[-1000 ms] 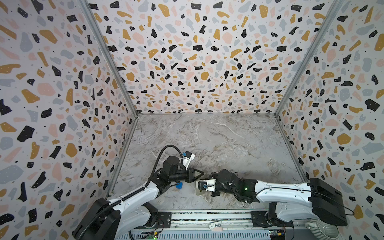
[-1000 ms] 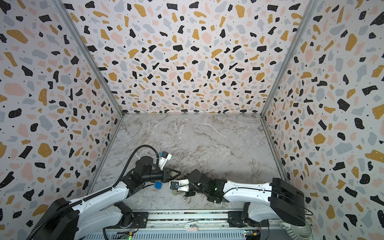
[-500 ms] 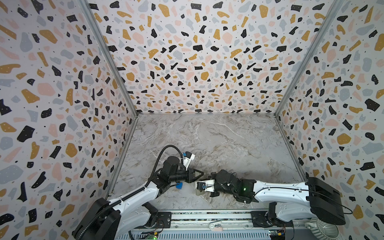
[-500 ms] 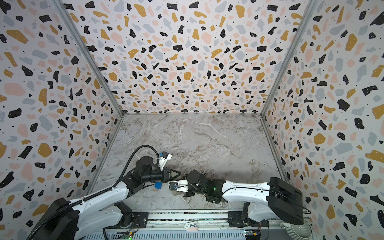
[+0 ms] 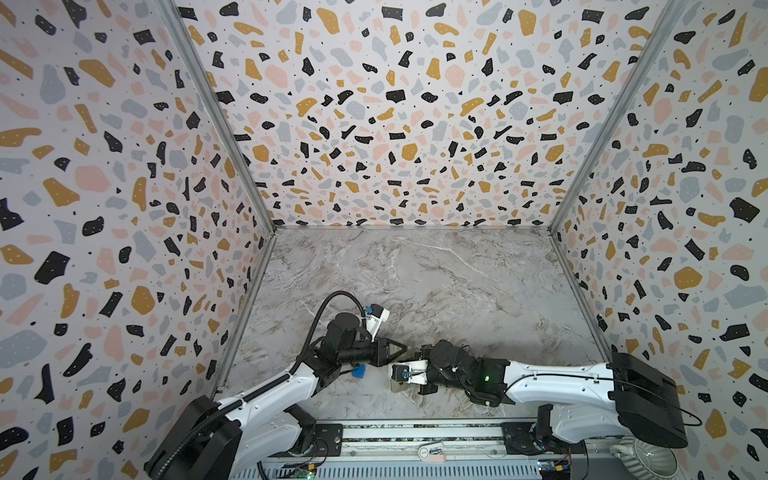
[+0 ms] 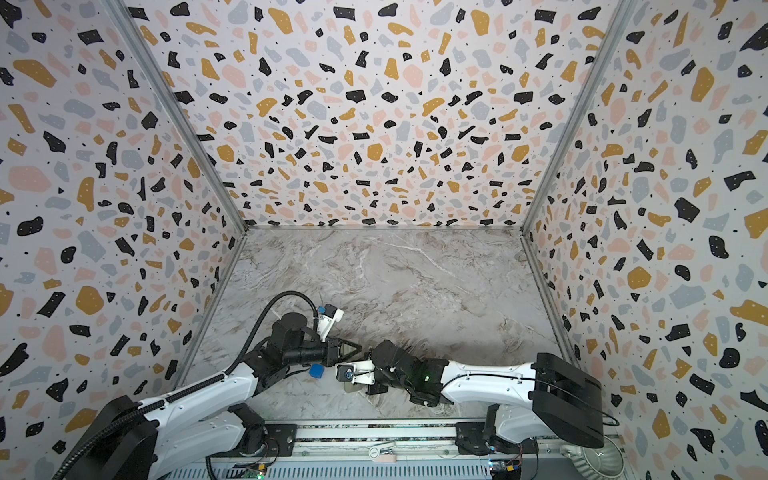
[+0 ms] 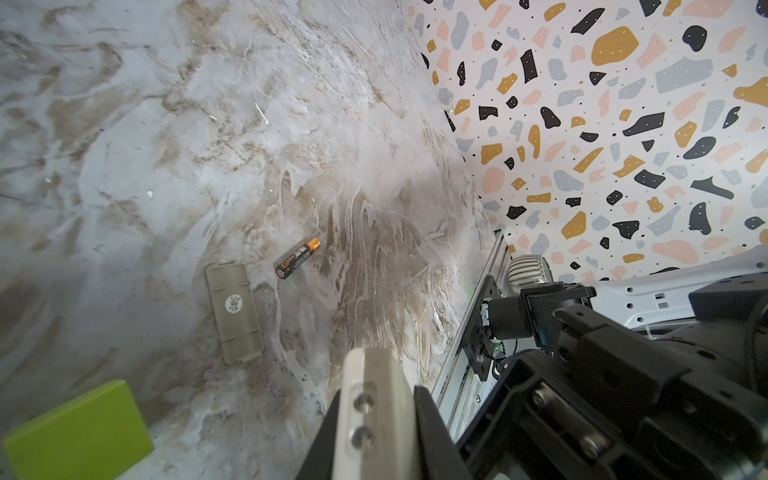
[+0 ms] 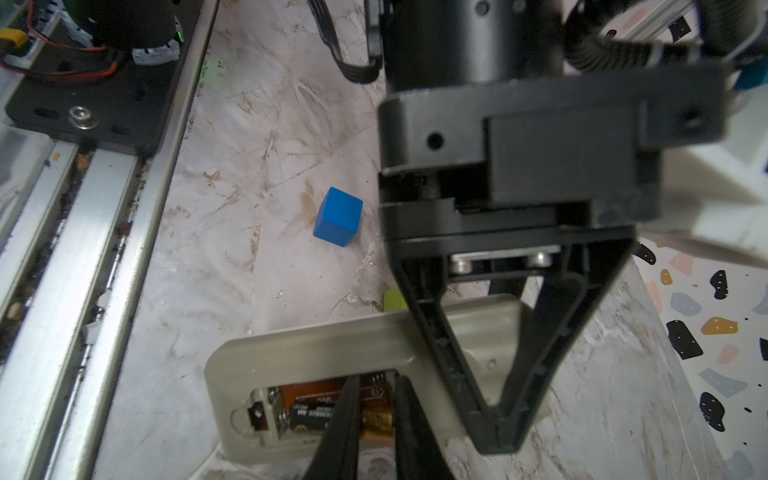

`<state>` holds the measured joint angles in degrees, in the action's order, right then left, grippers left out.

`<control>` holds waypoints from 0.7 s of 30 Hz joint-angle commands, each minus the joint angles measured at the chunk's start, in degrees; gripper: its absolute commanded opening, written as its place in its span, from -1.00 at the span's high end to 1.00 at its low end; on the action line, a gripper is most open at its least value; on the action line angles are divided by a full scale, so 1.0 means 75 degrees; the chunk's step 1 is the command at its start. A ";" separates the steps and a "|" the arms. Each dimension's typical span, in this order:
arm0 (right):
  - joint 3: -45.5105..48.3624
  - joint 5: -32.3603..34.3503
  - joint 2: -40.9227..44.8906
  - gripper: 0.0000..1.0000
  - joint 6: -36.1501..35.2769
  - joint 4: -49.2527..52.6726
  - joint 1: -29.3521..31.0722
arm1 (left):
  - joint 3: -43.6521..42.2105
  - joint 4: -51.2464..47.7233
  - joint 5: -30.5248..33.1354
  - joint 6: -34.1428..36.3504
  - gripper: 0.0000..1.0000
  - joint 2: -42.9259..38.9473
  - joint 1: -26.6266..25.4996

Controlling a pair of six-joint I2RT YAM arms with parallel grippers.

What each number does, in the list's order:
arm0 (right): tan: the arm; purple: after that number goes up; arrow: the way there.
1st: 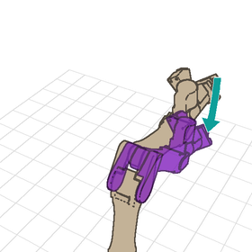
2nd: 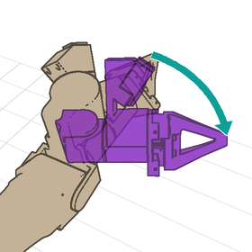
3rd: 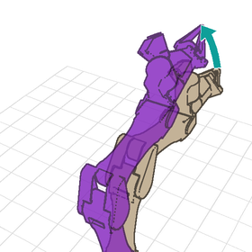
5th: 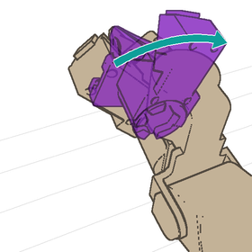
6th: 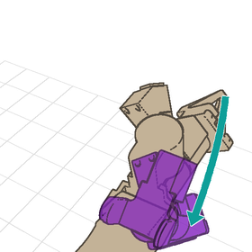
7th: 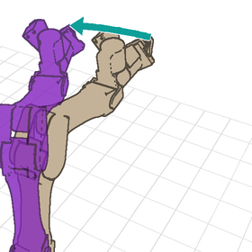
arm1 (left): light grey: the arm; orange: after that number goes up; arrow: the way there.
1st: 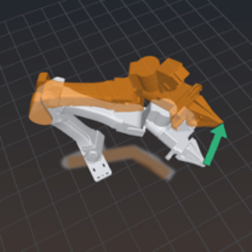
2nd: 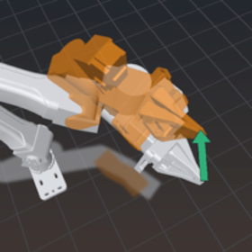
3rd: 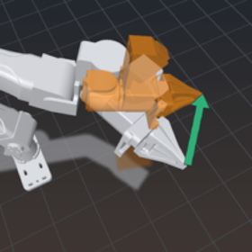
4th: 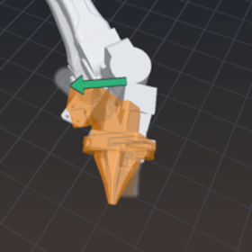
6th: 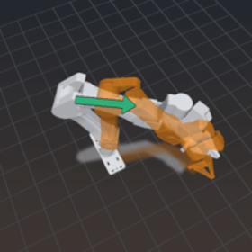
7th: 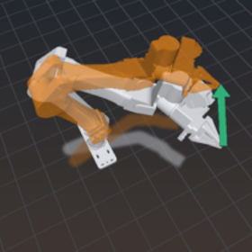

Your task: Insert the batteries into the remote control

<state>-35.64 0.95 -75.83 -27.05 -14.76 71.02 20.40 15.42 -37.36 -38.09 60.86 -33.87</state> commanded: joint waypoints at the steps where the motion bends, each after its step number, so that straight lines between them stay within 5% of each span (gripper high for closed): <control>1: -0.0085 -0.0064 -0.0147 0.65 0.0149 0.0590 0.0056 | 0.0221 0.0524 -0.0189 0.0085 1.00 -0.0058 0.0013; 14: 0.0074 -0.0200 -0.0006 0.65 0.0240 0.0508 0.0058 | 0.0221 0.0487 -0.0187 0.0108 1.00 -0.0110 0.0100; 21: 0.0083 -0.0074 0.0181 0.48 0.0160 0.0363 0.0105 | 0.0198 0.0510 -0.0198 0.0109 1.00 0.0018 0.0092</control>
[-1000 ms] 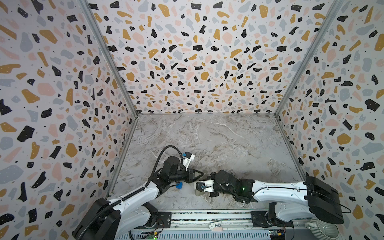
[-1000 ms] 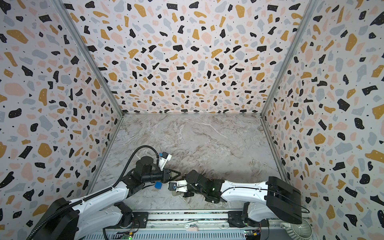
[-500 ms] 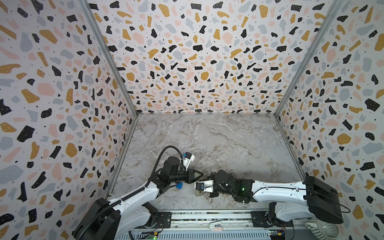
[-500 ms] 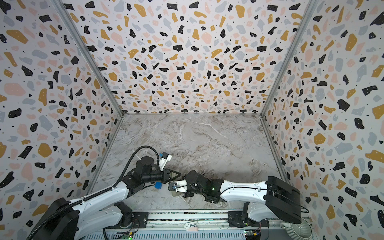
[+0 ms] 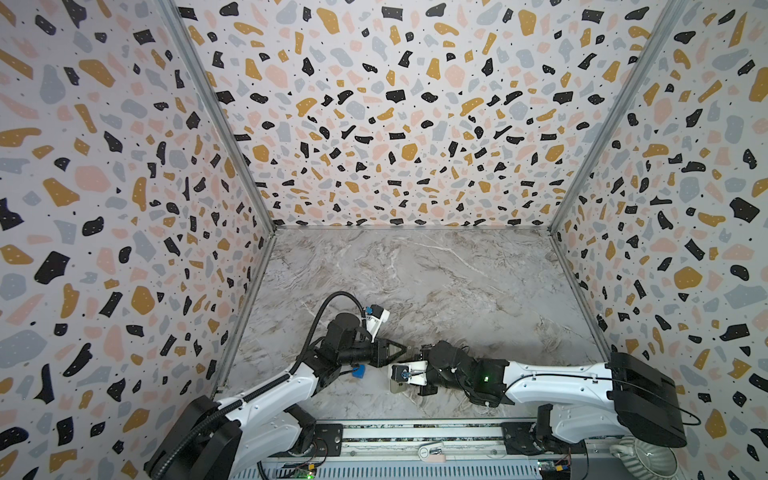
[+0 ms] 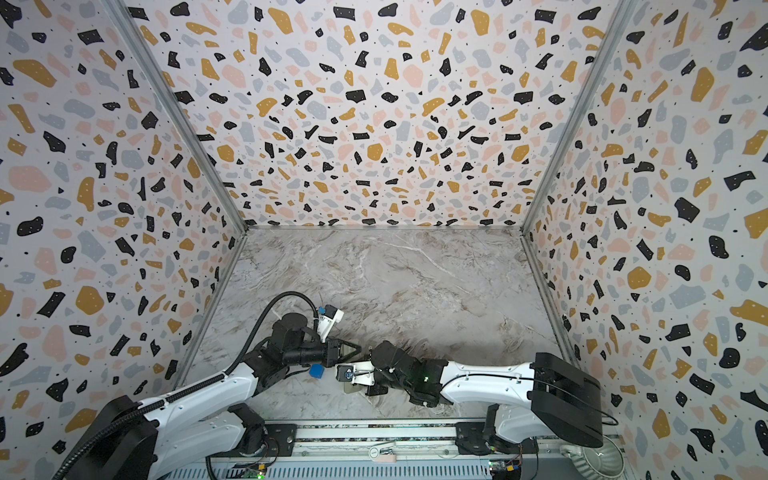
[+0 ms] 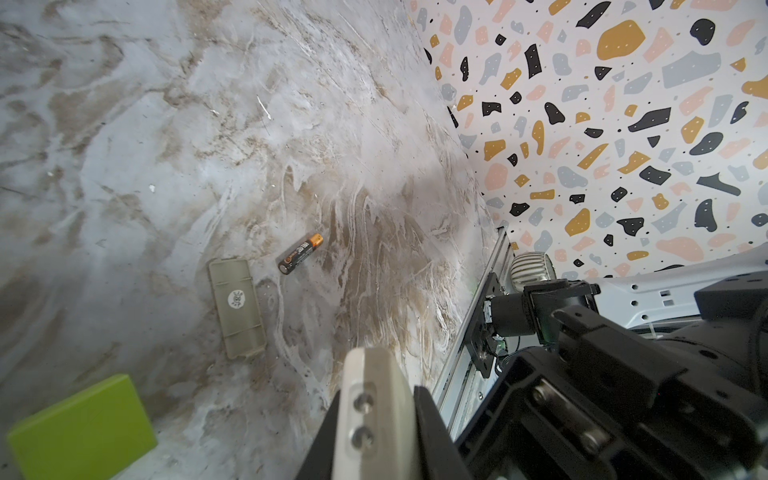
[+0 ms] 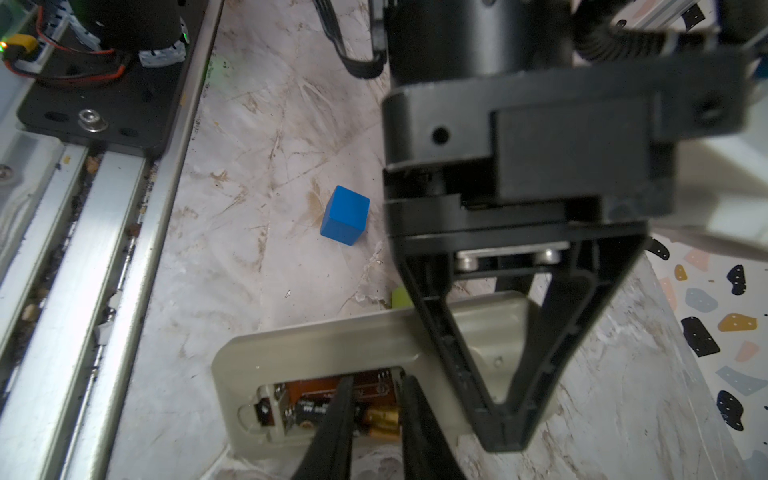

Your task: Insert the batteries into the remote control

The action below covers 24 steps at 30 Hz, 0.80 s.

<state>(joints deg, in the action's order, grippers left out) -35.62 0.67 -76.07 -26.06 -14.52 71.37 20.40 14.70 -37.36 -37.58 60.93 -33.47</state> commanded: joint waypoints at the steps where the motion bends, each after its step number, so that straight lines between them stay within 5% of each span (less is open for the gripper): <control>1: 0.0084 -0.0017 0.0227 0.46 0.0023 0.0308 0.0061 | 0.0198 0.0607 -0.0198 0.0042 1.00 0.0019 0.0045; 24: 0.0083 0.0474 0.0779 0.38 0.0100 0.0212 0.0087 | 0.0151 0.0663 -0.0268 -0.0005 1.00 0.0056 0.0045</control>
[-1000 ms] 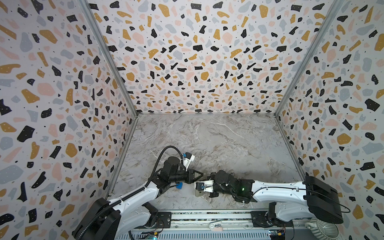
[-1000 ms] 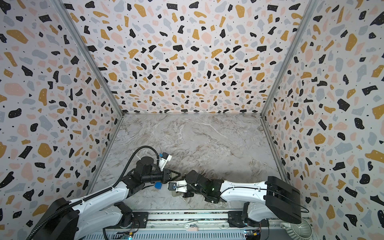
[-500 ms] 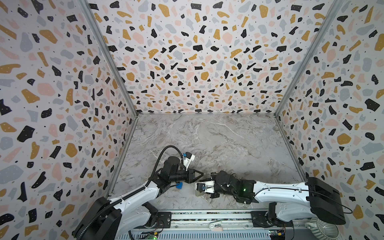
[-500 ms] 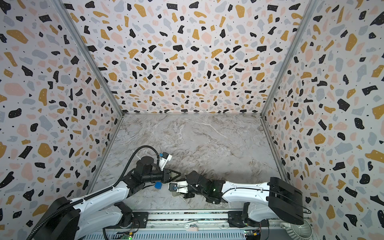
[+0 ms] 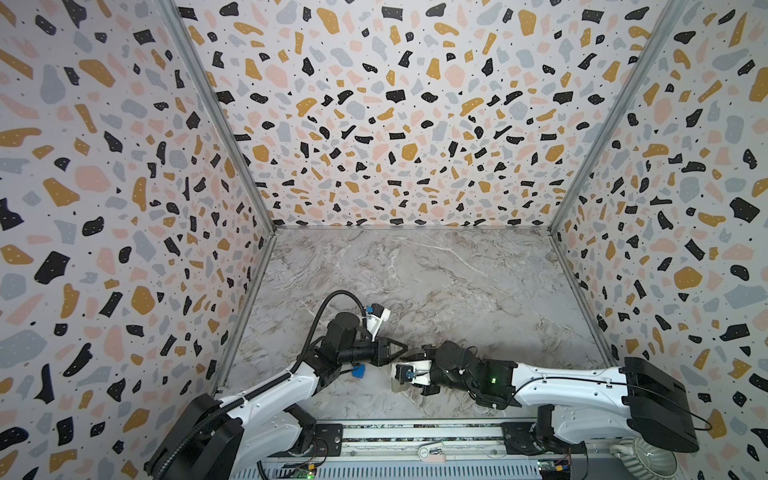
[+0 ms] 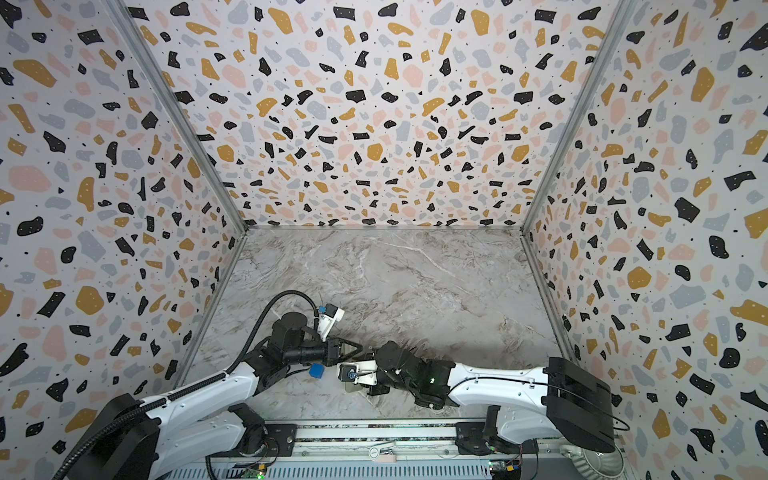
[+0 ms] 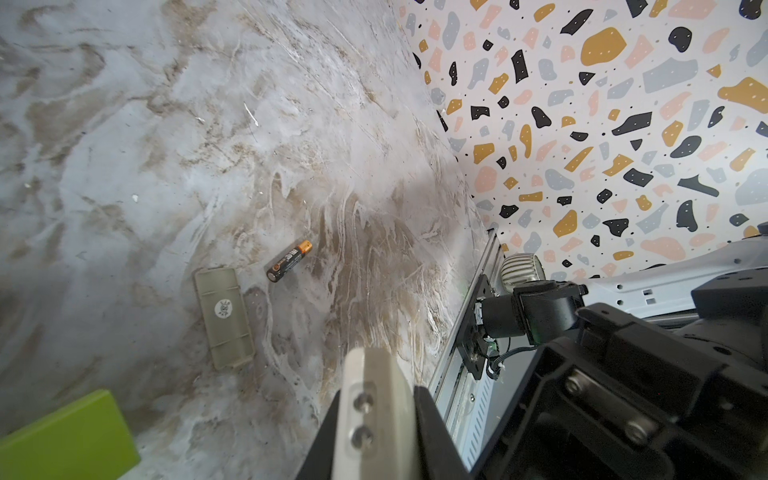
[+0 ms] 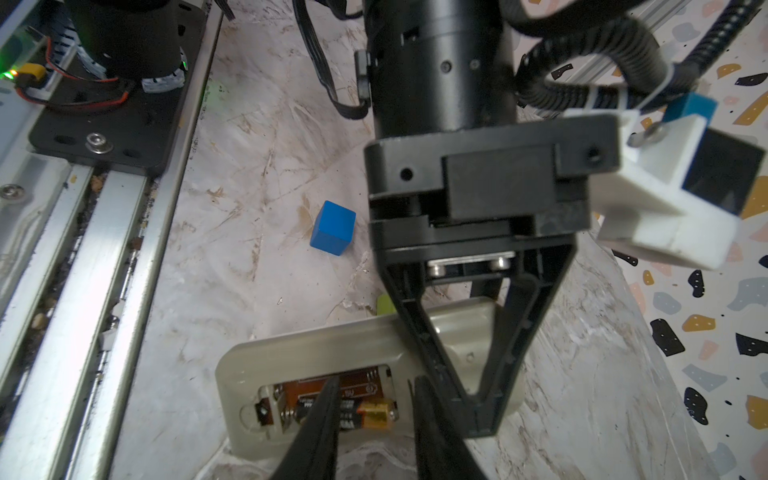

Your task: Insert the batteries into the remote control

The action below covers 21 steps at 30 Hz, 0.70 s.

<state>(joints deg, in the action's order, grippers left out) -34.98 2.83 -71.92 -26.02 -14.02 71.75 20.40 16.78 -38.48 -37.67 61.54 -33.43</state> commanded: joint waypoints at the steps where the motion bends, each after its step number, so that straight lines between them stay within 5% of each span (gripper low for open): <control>1: 0.0000 0.0199 0.0215 0.39 0.0093 0.0199 0.0043 | 0.0151 0.0388 -0.0119 0.0006 1.00 -0.0021 0.0039; 21: -0.0038 0.0356 -0.0274 0.56 0.0163 0.0359 0.0011 | 0.0151 0.0388 -0.0131 -0.0004 1.00 -0.0049 0.0039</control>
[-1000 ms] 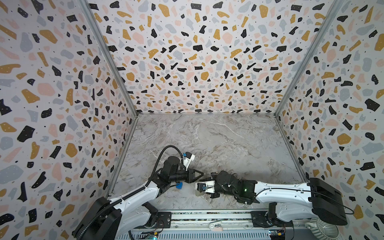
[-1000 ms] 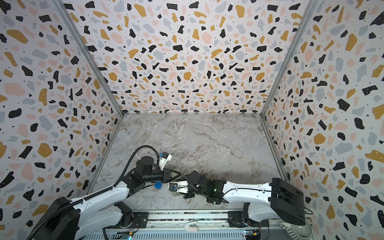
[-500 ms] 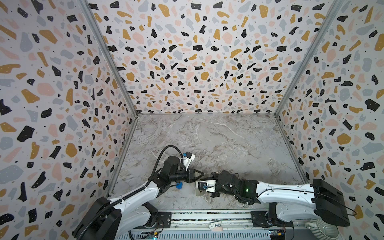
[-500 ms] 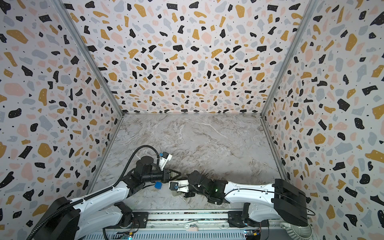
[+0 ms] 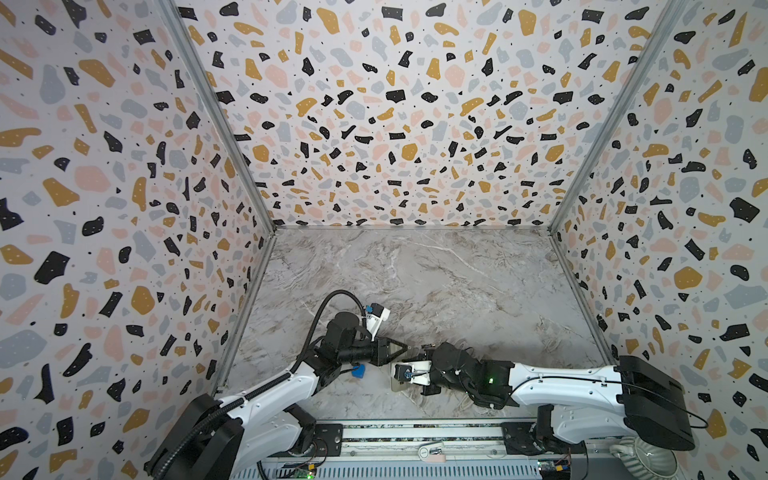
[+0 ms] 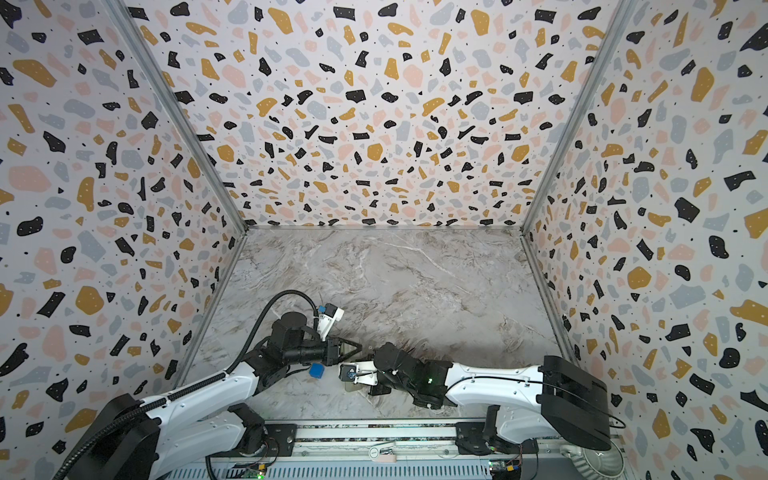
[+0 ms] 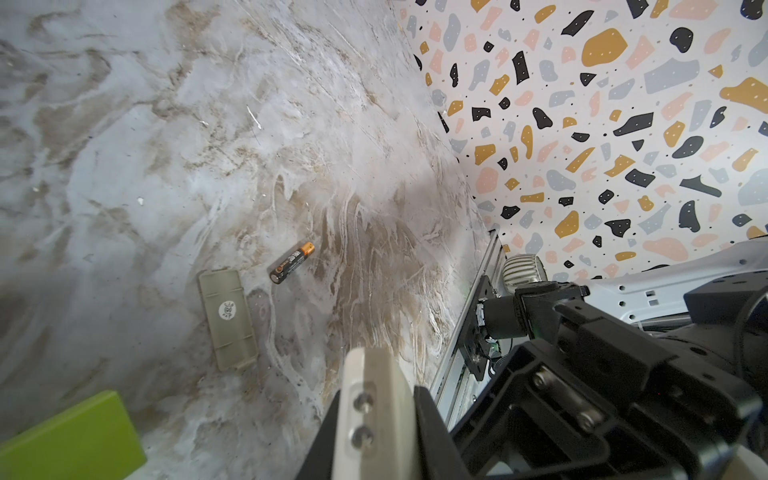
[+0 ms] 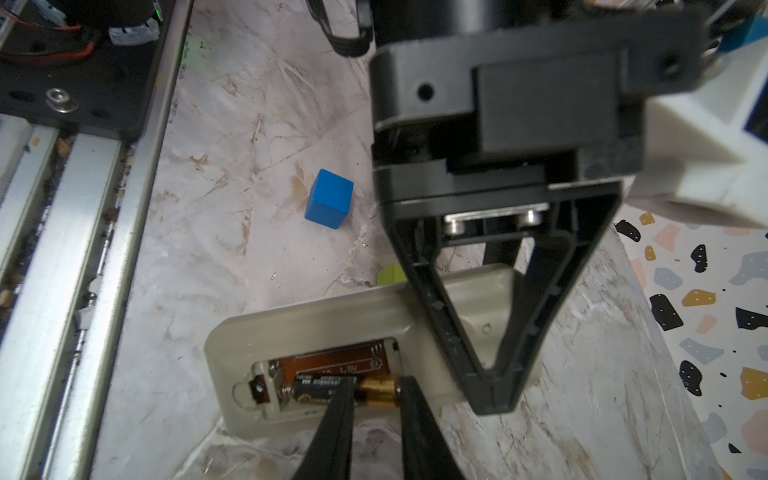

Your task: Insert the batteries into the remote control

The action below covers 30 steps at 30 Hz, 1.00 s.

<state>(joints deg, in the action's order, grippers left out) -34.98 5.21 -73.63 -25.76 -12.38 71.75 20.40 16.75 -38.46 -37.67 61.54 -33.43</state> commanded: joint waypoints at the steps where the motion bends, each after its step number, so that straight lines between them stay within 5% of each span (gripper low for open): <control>1: -0.0035 0.0039 -0.0067 0.57 0.0123 0.0147 0.0011 | 0.0151 0.0391 -0.0143 -0.0004 1.00 -0.0057 0.0039; 30: -0.0404 -0.0268 -0.0844 0.61 -0.0023 0.0628 0.0108 | 0.0174 0.0415 -0.0171 -0.0006 1.00 -0.0022 0.0040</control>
<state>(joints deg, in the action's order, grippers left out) -36.82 4.73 -78.32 -25.85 -11.00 71.81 20.40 13.61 -36.32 -36.77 61.93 -33.04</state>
